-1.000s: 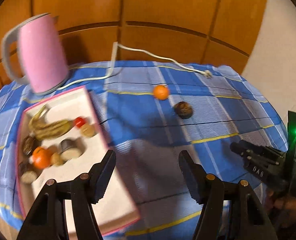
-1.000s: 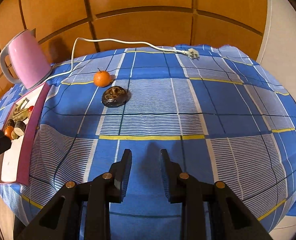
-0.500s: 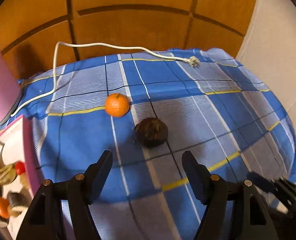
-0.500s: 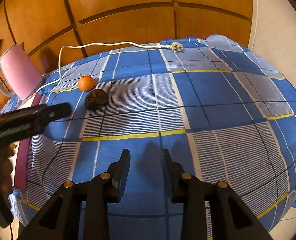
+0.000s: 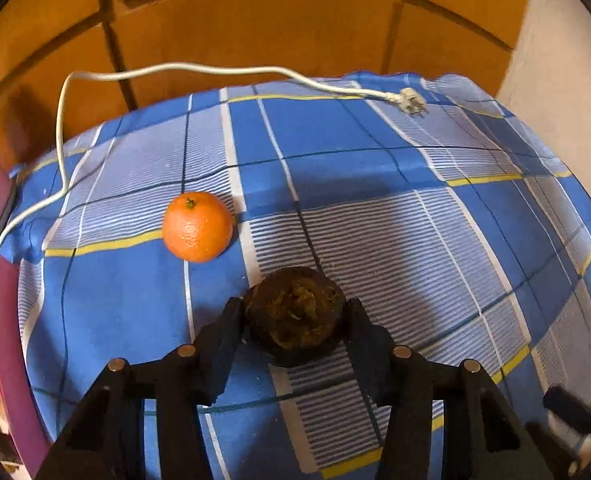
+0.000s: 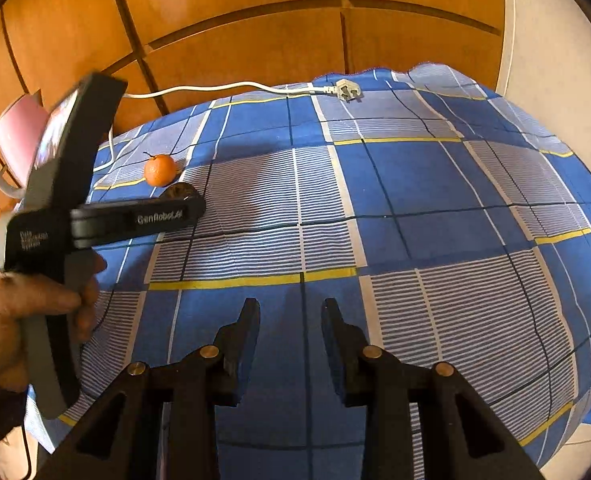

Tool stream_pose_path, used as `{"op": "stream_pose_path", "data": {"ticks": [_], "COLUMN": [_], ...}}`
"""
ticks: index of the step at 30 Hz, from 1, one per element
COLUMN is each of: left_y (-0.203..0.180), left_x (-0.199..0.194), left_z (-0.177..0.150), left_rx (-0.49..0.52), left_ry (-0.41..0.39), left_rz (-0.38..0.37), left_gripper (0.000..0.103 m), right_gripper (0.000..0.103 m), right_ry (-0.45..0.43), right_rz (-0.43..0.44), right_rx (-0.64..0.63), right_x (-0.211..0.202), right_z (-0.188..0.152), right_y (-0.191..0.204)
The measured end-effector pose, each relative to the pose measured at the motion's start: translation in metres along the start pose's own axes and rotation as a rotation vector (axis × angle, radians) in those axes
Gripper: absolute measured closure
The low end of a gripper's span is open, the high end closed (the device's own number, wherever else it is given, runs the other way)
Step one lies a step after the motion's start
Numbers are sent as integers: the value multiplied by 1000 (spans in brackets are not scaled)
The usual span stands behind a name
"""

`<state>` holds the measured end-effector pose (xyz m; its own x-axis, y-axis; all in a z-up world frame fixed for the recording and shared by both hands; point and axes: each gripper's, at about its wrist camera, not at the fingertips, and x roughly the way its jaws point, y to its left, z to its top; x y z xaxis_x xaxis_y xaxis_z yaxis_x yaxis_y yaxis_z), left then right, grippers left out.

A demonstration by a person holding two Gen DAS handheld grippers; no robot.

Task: Organize fruits
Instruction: 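Lift the dark fruit with left tool while right tool grasps the mandarin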

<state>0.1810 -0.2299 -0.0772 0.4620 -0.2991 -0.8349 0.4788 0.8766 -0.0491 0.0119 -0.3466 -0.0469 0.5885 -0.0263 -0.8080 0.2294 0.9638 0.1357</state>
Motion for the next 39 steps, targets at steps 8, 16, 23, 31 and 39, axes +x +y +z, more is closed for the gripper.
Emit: {"op": "stream_pose_path", "data": {"ticks": [8, 16, 23, 31, 39], "left_y": [12, 10, 7, 8, 11], "left_x": [-47, -77, -72, -73, -74], "left_z": [-43, -105, -119, -125, -128], "left_rx": [-23, 7, 27, 32, 20], "left_ry": [-49, -74, -120, -166, -186], "left_rz": [-21, -7, -11, -15, -35], "left_gripper": [51, 51, 51, 51, 51], "right_gripper": [71, 71, 71, 64, 63], "right_ry": [3, 12, 31, 51, 97], "right_rz": [-14, 2, 161, 302, 264], "right_rx": [4, -20, -69, -193, -314], "right_x": [1, 4, 9, 38, 94], "right_z": [1, 8, 39, 87, 119], "right_y": [1, 10, 34, 85, 121]}}
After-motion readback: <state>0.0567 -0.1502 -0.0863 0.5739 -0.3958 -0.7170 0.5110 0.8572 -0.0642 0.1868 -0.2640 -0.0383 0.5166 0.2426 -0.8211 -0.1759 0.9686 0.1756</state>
